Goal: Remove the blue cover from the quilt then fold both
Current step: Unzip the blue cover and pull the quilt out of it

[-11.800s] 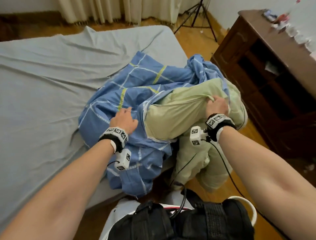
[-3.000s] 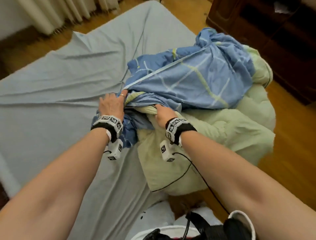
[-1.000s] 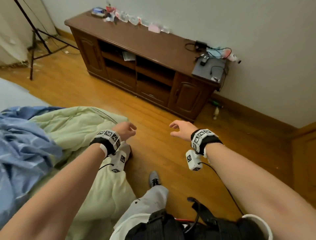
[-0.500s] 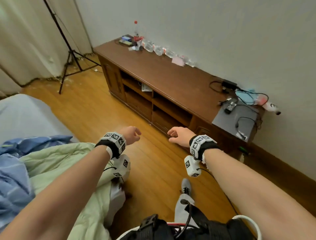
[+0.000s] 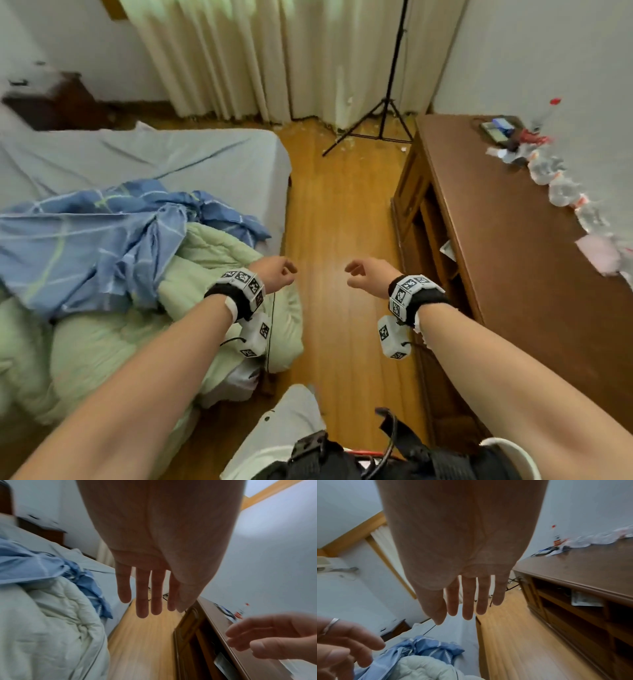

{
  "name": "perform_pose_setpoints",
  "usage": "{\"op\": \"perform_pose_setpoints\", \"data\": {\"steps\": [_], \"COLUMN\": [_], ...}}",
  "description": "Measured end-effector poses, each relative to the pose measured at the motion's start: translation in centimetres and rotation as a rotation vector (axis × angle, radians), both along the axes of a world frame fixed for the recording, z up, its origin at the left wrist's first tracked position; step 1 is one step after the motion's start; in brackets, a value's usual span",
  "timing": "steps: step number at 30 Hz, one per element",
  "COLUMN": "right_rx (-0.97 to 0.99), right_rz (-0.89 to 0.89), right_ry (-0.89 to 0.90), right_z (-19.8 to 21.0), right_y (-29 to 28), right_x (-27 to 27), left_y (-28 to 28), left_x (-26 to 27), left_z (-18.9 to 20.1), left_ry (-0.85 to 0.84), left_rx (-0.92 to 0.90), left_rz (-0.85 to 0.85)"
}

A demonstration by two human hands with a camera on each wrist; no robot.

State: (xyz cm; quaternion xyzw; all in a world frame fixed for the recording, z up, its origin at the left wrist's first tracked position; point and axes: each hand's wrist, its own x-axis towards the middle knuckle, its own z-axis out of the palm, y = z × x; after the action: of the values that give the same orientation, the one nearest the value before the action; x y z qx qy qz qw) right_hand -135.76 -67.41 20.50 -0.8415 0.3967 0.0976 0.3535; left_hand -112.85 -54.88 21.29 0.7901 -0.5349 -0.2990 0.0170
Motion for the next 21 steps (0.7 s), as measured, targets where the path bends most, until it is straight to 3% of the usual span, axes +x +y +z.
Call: {"op": "perform_pose_setpoints", "data": {"steps": [6,14,17,21], "right_rx": [-0.018,-0.101,-0.077,-0.014], "right_rz": [0.211,0.316,0.427,0.598], "right_ry": [0.036,0.021,0.004,0.004], "right_z": [-0.1,2.5,2.2,0.6], "right_y": [-8.6,-22.8,-24.6,-25.4], "right_x": [8.5,22.1,28.2,37.2], "left_y": [-2.5,-11.9,-13.2,-12.6], "left_x": [6.7,16.6,19.6,24.0], "left_z": [-1.5,-0.2,0.7,0.3], "left_ry": [0.041,0.023,0.014,0.015], "left_rx": [0.015,-0.035,-0.028,-0.029], "left_rz": [0.257,0.443,0.516,0.745]}}
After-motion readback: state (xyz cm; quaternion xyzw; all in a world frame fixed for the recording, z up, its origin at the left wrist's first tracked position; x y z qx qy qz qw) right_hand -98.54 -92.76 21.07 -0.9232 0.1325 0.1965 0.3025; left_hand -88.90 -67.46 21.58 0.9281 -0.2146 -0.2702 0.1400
